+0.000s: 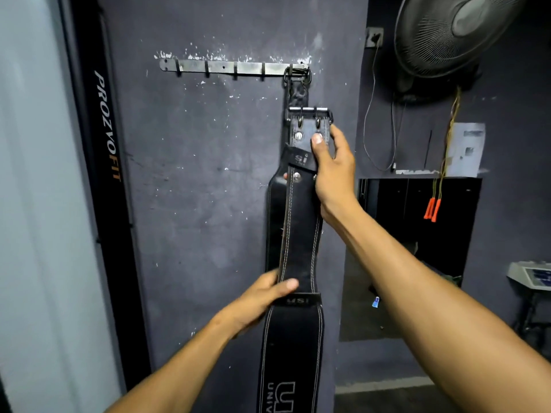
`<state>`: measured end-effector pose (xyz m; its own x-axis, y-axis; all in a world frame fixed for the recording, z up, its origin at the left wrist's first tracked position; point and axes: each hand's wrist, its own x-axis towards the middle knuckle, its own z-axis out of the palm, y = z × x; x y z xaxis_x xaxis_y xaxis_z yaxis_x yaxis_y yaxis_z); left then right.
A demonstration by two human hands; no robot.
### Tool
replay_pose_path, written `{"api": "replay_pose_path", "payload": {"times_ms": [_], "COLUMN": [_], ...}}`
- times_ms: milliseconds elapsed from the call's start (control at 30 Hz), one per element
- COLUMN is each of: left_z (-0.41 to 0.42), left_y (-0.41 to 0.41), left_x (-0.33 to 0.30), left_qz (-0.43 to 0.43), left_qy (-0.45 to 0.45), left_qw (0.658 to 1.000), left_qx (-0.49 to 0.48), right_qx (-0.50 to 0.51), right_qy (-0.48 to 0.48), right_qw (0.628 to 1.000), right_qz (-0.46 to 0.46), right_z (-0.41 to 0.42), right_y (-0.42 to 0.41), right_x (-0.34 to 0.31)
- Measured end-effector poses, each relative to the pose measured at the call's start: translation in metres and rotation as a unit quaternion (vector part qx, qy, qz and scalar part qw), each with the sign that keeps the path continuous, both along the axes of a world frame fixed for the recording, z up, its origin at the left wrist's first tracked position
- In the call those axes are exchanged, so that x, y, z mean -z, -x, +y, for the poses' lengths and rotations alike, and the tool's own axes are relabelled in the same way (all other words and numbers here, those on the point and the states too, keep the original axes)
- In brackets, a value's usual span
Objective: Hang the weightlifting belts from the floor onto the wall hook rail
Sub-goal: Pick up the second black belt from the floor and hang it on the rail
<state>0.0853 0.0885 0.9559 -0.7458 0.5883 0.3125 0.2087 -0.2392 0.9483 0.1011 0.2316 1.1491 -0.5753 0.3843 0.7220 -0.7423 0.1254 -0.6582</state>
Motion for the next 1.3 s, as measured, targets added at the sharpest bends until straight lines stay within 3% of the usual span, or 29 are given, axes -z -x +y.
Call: {"api": "replay_pose_path", "payload": {"times_ms": [67, 200, 300, 433, 700, 967, 1133, 1300], "left_z": [0.0, 0.004, 0.001, -0.004, -0.013, -0.024, -0.02, -0.004], "left_y": [-0.009, -0.011, -0.016, -0.025, -0.025, -0.041, -0.049, -0.051], "left_x": [0.014, 0.009, 0.02, 0.051, 0.084, 0.15, 0.122, 0.037], "left_qz": [-0.043, 0.016, 0.012, -0.01, 0.0, -0.045, -0.068, -0.104], "left_qy": [-0.026, 0.004, -0.004, 0.051, 0.054, 0.158, 0.189, 0.049], "left_qw": [0.998, 0.99, 0.993, 0.996, 0.984, 0.969, 0.967, 0.986], "left_qx": [-0.042, -0.139, -0.119, -0.07, -0.168, -0.184, -0.156, -0.118], "right_qx": [0.009, 0.011, 0.013, 0.023, 0.014, 0.0, 0.01, 0.002], "right_qy": [-0.013, -0.009, -0.005, -0.02, -0.017, -0.002, -0.017, -0.027], "right_qw": [1.0, 1.0, 1.0, 0.999, 1.0, 1.0, 1.0, 0.999], "right_qz": [0.001, -0.019, -0.023, -0.022, -0.006, -0.007, -0.005, -0.036], "right_z": [-0.002, -0.008, -0.007, -0.006, -0.006, -0.001, 0.001, 0.006], "right_y": [-0.001, 0.002, 0.0, -0.005, -0.013, -0.019, -0.023, -0.019], "right_x": [-0.008, -0.007, -0.011, -0.023, -0.043, -0.044, -0.04, -0.012]}}
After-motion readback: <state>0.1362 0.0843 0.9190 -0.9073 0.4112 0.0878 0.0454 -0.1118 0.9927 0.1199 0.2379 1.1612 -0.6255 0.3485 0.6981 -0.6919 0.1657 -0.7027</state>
